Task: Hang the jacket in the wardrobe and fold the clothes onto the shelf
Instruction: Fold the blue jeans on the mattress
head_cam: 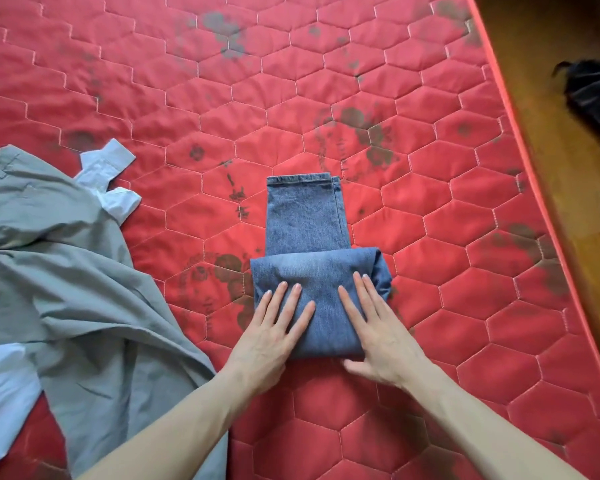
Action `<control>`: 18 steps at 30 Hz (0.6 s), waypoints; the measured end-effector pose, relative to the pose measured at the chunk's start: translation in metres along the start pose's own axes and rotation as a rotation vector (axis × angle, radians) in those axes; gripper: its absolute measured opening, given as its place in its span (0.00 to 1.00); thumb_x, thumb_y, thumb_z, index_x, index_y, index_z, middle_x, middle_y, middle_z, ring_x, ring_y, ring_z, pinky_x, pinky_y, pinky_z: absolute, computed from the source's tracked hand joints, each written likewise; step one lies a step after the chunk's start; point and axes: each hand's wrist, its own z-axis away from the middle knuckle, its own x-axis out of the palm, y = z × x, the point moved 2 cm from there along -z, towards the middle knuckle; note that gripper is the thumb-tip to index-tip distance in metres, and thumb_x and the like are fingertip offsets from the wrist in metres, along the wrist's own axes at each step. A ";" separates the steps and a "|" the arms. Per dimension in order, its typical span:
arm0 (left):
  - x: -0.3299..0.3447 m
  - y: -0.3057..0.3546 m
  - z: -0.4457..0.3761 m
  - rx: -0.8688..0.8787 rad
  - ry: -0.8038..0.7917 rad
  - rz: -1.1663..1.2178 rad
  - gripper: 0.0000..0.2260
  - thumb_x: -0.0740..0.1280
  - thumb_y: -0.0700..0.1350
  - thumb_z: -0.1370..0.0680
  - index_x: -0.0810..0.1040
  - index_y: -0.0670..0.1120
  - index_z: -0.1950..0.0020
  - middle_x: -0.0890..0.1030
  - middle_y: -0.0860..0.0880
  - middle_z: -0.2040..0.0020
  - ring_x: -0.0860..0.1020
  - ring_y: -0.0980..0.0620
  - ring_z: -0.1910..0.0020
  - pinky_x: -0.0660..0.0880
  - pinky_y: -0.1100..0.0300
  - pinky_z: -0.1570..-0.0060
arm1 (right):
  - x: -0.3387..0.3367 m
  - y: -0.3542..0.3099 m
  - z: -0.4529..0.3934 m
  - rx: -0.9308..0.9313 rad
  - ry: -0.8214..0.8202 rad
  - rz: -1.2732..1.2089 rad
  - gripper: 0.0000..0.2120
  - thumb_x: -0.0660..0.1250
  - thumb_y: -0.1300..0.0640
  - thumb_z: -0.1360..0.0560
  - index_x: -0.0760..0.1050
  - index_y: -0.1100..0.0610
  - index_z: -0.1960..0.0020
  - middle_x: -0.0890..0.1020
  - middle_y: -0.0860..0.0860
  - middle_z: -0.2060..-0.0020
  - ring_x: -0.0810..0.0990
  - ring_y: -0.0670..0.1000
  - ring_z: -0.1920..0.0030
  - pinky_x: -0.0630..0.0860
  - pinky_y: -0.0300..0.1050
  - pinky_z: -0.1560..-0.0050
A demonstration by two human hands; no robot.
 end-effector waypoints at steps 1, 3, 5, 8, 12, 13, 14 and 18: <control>-0.001 0.004 -0.001 -0.019 -0.007 -0.013 0.53 0.76 0.45 0.38 0.56 0.43 0.16 0.53 0.31 0.17 0.53 0.28 0.19 0.58 0.32 0.23 | -0.002 0.003 0.002 -0.025 -0.013 0.050 0.61 0.73 0.34 0.35 0.44 0.56 0.15 0.40 0.63 0.17 0.40 0.61 0.16 0.57 0.59 0.19; -0.004 0.013 -0.005 -0.067 -0.016 -0.008 0.48 0.74 0.43 0.36 0.60 0.42 0.17 0.55 0.30 0.18 0.55 0.26 0.20 0.60 0.30 0.25 | -0.004 0.006 0.006 -0.059 -0.016 0.142 0.62 0.76 0.35 0.36 0.46 0.57 0.15 0.43 0.65 0.17 0.44 0.63 0.16 0.58 0.59 0.19; -0.008 0.020 -0.008 -0.096 -0.025 0.005 0.45 0.72 0.42 0.36 0.63 0.41 0.19 0.57 0.30 0.19 0.56 0.26 0.20 0.62 0.30 0.26 | -0.003 0.005 0.009 -0.063 0.000 0.161 0.61 0.77 0.37 0.37 0.50 0.58 0.15 0.46 0.66 0.17 0.47 0.64 0.16 0.60 0.59 0.19; -0.023 0.020 -0.008 -0.105 -0.064 0.054 0.42 0.69 0.44 0.36 0.66 0.40 0.21 0.61 0.31 0.20 0.61 0.27 0.21 0.63 0.33 0.25 | -0.007 0.002 0.009 -0.048 0.038 0.133 0.56 0.75 0.41 0.37 0.57 0.57 0.16 0.53 0.65 0.17 0.56 0.63 0.17 0.63 0.57 0.20; -0.060 -0.002 -0.002 -0.078 -0.166 0.414 0.40 0.64 0.46 0.32 0.59 0.47 0.18 0.59 0.40 0.17 0.62 0.38 0.20 0.62 0.48 0.22 | -0.026 0.006 0.019 -0.097 0.255 -0.025 0.37 0.69 0.45 0.32 0.72 0.56 0.26 0.74 0.57 0.25 0.75 0.57 0.27 0.64 0.57 0.24; -0.071 -0.012 0.000 -0.079 -0.160 0.540 0.39 0.63 0.48 0.32 0.61 0.50 0.19 0.61 0.44 0.17 0.66 0.43 0.22 0.65 0.53 0.24 | -0.033 0.008 0.023 -0.104 0.315 -0.101 0.33 0.70 0.47 0.31 0.74 0.57 0.29 0.78 0.54 0.29 0.79 0.55 0.31 0.66 0.57 0.24; -0.081 -0.021 0.003 -0.080 -0.143 0.657 0.38 0.63 0.49 0.32 0.64 0.52 0.20 0.66 0.49 0.19 0.71 0.47 0.25 0.68 0.57 0.27 | -0.040 0.009 0.027 -0.092 0.370 -0.182 0.29 0.72 0.47 0.30 0.76 0.58 0.31 0.82 0.52 0.35 0.82 0.53 0.36 0.67 0.56 0.25; -0.108 -0.050 0.016 -0.207 -0.072 1.085 0.32 0.66 0.50 0.36 0.73 0.57 0.31 0.81 0.57 0.38 0.82 0.59 0.47 0.78 0.60 0.45 | -0.067 0.008 0.035 0.153 0.470 -0.519 0.25 0.76 0.40 0.30 0.79 0.51 0.37 0.85 0.43 0.47 0.83 0.50 0.45 0.76 0.44 0.38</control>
